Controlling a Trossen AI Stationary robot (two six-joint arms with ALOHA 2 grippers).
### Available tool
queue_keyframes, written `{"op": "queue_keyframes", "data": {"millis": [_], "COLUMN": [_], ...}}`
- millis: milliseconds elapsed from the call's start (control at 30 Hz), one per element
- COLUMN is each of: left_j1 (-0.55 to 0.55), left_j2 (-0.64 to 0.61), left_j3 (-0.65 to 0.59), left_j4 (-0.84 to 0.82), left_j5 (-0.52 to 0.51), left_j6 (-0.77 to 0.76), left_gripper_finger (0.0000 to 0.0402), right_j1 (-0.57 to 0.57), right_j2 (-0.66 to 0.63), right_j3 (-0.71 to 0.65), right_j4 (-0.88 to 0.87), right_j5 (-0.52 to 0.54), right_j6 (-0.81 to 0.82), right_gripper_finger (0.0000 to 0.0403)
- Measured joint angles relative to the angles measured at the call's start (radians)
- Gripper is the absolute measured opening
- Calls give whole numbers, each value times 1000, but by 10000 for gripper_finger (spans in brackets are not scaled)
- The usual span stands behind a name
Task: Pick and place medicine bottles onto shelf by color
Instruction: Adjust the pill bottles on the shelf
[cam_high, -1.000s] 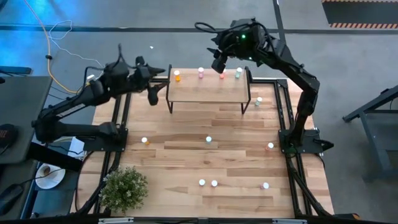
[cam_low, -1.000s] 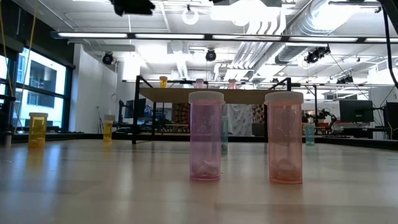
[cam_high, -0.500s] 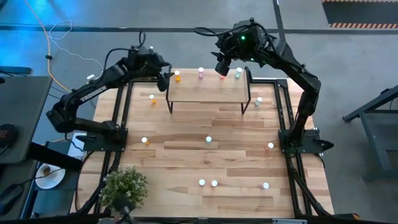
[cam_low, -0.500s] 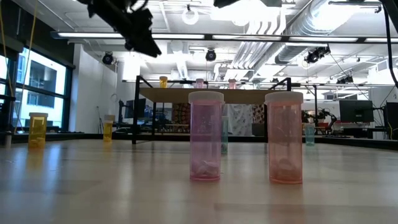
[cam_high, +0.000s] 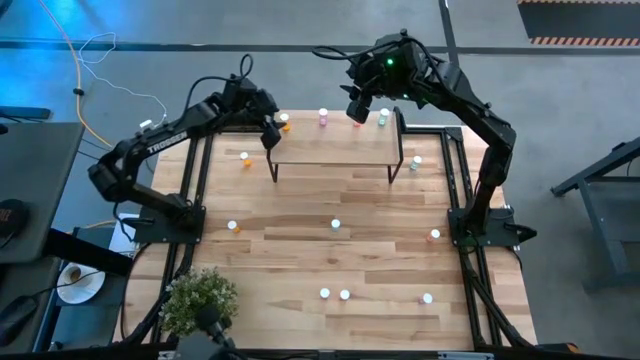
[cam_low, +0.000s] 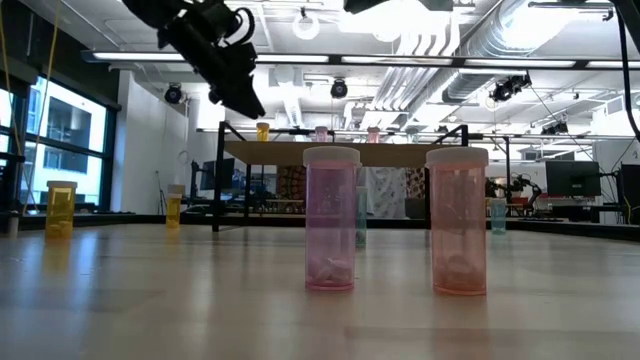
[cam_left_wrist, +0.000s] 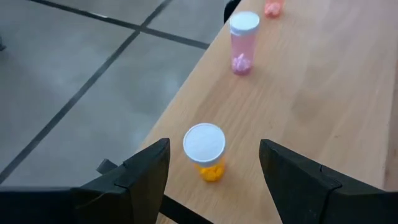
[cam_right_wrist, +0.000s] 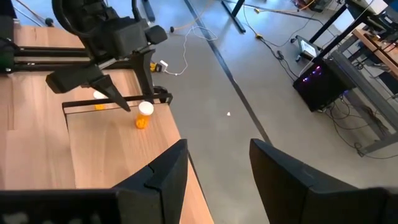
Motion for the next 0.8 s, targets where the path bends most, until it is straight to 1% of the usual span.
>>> {"op": "queue_keyframes", "data": {"millis": [233,367,567,800], "left_j1": [0,0,0,-6], "left_j2": [11,11,12,51], "left_j3": [0,0,0,0], "left_j4": [8,28,32,38], "left_j5": [-22,-23,-23,-45], "left_j6": [-1,-41,-50,-49], "left_gripper_finger": [236,236,236,236], "right_j1": [0,0,0,0], "right_j2": [0,0,0,0], "right_j3": [0,0,0,0], "right_j4": [-11,-10,-10,-10], "right_j5": [0,0,0,0], "right_j6": [-24,-24,-25,-26], "right_gripper_finger": [165,165,165,165]}}
